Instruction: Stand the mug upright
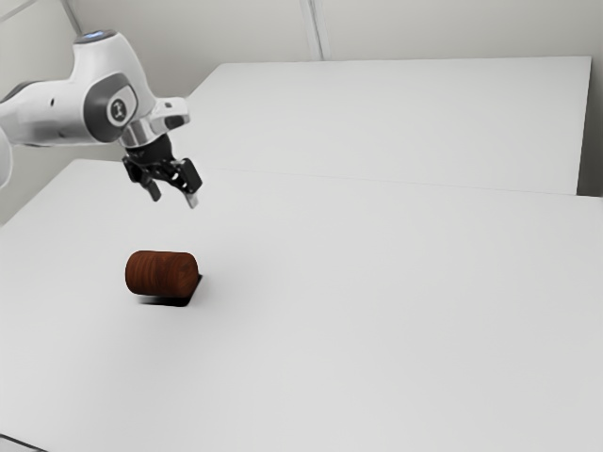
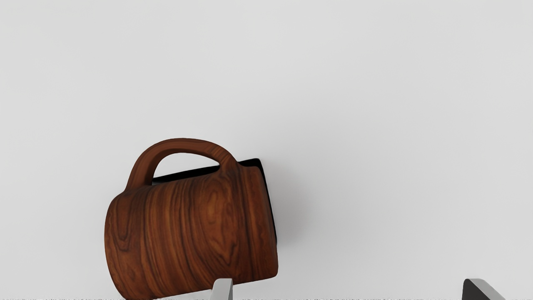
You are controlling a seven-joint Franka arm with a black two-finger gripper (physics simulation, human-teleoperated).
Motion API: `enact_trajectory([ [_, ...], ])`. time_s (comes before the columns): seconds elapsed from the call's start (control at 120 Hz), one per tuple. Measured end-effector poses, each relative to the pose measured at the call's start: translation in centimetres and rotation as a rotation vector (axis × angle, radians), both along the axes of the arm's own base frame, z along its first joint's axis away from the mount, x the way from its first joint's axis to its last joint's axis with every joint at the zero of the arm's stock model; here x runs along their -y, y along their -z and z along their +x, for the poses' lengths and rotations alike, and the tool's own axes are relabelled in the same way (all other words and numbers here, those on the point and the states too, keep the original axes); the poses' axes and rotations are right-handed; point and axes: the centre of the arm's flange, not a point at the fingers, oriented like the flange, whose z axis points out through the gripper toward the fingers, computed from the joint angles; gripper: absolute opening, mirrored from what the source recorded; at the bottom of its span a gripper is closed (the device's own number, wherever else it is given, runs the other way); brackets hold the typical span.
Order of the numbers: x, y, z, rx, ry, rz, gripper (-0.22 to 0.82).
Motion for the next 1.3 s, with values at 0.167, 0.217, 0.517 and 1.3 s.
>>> enact_trajectory([
  [0.167,-0.9,-0.1,-0.3,0.010,-0.007,-0.018,0.60],
  [0.217,-1.1,0.1,-0.2,0.010,-0.002,-0.041,0.60],
  [0.517,-19.1,5.5,-3.6,-0.017,-0.208,-0.219,0.60],
  [1.3,-24.5,19.9,-4.4,-0.004,-0.178,-0.973,0.60],
])
